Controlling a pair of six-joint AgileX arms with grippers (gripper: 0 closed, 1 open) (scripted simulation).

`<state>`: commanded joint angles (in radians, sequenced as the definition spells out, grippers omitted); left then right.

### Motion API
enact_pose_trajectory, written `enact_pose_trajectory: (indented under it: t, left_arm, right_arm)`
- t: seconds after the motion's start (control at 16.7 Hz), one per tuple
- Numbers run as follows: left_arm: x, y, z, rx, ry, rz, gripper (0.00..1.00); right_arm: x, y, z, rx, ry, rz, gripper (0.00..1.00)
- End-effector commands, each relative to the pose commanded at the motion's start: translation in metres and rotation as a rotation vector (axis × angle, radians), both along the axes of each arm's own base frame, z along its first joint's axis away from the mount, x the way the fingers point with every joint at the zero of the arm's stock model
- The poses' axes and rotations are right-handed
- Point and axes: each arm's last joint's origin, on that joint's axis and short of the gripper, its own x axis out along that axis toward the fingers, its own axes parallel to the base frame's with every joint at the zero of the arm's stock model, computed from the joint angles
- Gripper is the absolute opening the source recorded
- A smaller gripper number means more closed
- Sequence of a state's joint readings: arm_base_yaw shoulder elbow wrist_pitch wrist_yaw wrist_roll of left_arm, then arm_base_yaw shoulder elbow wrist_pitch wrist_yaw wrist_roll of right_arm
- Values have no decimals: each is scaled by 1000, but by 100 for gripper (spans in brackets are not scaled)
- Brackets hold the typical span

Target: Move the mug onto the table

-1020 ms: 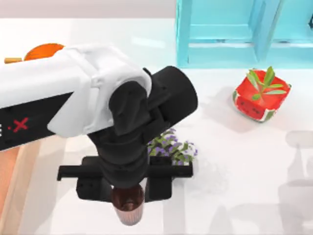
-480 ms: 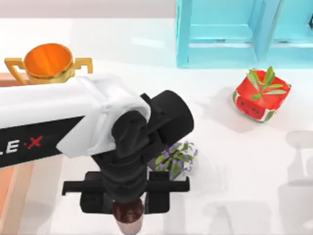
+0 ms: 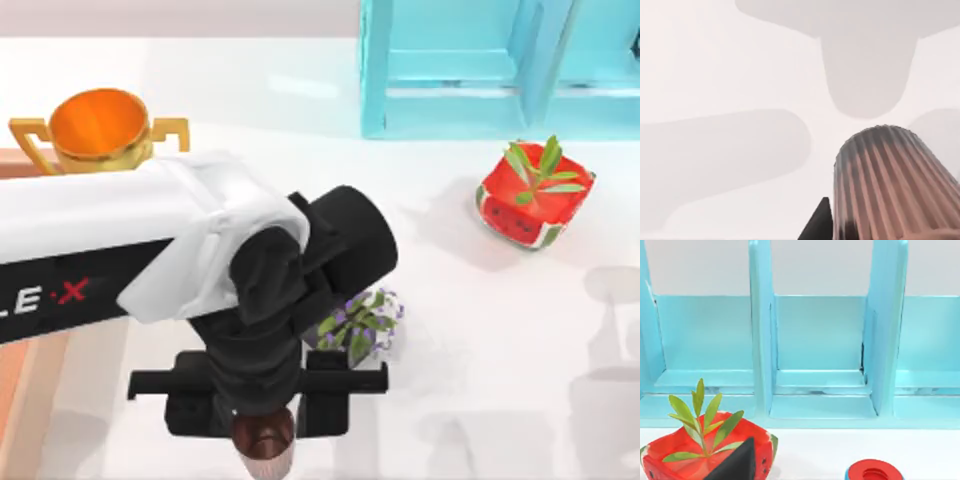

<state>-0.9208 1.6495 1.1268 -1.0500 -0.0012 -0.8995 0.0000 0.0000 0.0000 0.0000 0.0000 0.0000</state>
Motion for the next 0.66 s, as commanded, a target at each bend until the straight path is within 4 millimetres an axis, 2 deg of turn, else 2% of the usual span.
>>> enact_pose_trajectory:
  t: [0.3,0.66]
  left_arm:
    - [0,0,0,0,0,0,98]
    - [0,0,0,0,0,0,100]
  right_arm:
    - [0,0,0,0,0,0,100]
    - [0,0,0,0,0,0,100]
